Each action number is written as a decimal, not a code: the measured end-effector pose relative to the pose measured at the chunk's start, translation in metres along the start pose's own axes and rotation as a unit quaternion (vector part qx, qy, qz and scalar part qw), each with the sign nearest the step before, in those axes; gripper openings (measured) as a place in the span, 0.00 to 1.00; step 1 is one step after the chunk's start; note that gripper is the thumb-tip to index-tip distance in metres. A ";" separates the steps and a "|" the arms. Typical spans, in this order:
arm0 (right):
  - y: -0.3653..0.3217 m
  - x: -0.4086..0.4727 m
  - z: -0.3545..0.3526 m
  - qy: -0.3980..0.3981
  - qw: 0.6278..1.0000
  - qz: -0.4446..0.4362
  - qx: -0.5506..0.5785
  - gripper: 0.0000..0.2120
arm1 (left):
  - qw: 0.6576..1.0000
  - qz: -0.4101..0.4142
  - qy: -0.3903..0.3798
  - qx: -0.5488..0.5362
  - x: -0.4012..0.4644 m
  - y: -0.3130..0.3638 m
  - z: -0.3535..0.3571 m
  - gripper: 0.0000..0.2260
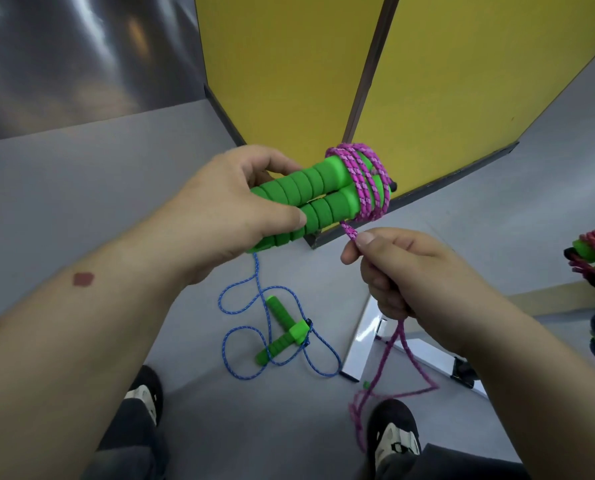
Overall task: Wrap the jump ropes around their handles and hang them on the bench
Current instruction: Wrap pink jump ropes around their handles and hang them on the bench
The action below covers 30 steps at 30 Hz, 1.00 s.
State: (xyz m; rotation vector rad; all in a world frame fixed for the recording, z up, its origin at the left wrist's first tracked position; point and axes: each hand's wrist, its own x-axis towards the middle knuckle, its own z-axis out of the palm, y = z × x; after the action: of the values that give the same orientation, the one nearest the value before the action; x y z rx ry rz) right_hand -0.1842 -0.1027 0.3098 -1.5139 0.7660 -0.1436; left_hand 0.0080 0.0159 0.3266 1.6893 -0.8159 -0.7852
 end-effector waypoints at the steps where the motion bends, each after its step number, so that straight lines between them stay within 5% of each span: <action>1: 0.000 0.000 0.000 0.002 1.000 -0.008 -0.012 0.15 | 1.000 0.000 0.004 0.014 0.000 0.000 0.000 0.18; 8: -0.001 -0.002 -0.001 0.026 0.994 -0.071 -0.081 0.11 | 0.987 0.019 0.010 0.157 0.000 0.000 0.000 0.17; 22: -0.009 -0.007 -0.009 0.066 0.964 -0.166 -0.195 0.08 | 0.951 0.025 -0.131 0.278 -0.005 0.004 -0.006 0.20; 30: -0.005 -0.004 -0.016 0.113 0.974 -0.157 -0.114 0.13 | 0.965 0.004 -0.240 0.105 -0.010 0.010 -0.013 0.21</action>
State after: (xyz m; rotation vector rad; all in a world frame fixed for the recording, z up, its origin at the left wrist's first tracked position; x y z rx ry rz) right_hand -0.1940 -0.1142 0.3183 -1.8557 0.7349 -0.4860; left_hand 0.0114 0.0287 0.3403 1.6987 -1.2735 -1.1603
